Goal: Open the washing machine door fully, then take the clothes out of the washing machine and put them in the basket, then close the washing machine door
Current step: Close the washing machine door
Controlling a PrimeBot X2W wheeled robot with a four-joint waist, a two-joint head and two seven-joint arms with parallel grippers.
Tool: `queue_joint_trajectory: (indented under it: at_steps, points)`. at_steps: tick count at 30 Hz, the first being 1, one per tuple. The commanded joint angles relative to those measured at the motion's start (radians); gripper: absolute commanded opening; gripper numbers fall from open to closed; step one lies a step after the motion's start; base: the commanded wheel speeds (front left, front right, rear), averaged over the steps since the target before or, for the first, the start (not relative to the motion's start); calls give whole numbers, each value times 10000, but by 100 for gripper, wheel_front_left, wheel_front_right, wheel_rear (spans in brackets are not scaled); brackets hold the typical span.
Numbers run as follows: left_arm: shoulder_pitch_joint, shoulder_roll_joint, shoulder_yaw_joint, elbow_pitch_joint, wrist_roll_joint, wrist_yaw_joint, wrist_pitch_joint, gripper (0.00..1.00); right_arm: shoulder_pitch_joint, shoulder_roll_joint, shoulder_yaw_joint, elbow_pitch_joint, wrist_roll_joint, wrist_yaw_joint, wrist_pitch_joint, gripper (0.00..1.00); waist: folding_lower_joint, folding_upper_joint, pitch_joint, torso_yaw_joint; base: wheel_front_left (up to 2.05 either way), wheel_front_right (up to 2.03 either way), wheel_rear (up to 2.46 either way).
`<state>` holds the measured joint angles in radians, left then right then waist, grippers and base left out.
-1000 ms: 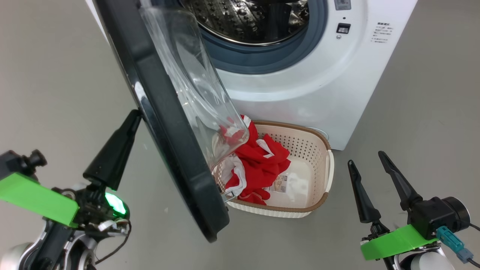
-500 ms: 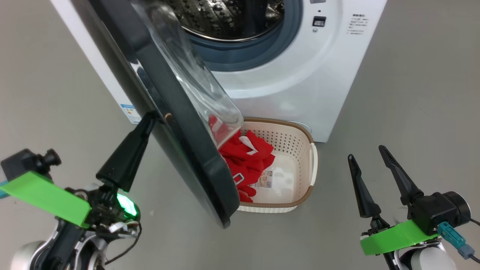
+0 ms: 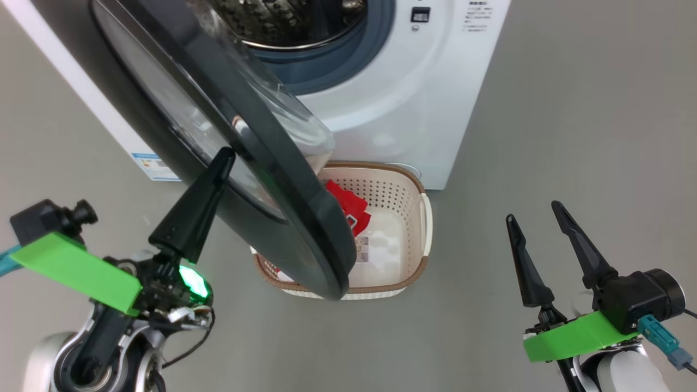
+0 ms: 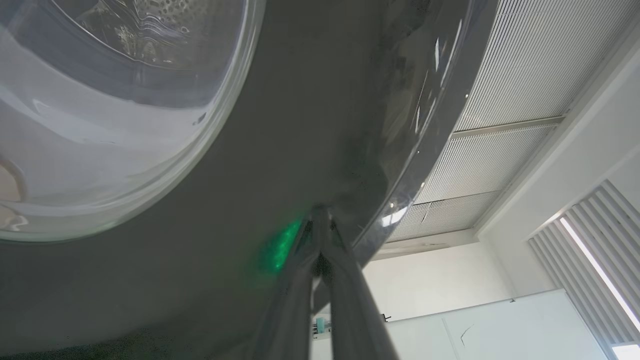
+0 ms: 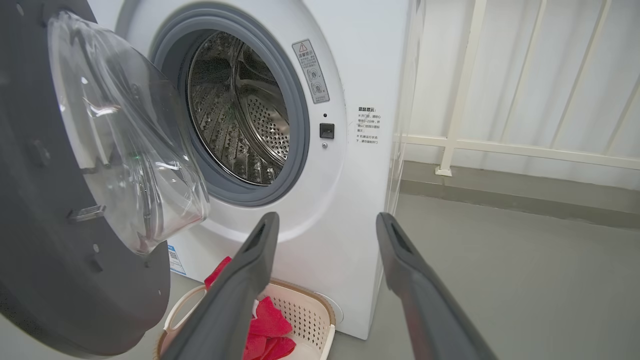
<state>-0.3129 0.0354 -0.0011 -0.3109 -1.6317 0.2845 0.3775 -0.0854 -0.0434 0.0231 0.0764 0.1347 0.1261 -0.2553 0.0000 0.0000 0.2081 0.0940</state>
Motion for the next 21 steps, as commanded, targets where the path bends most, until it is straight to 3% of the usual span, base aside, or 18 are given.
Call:
queue_joint_trajectory:
  at_steps: [1,21]
  points:
    - [-364,159,182,-205,-1,-211,10,0,-308,-68,214,-286,177,46,-65,100,0,0,92,-168,0,0,0]
    - [-1583,151,-154,942,-233,-889,-807,0,-430,-68,180,-344,342,46,-65,100,0,0,440,-1019,0,0,0]
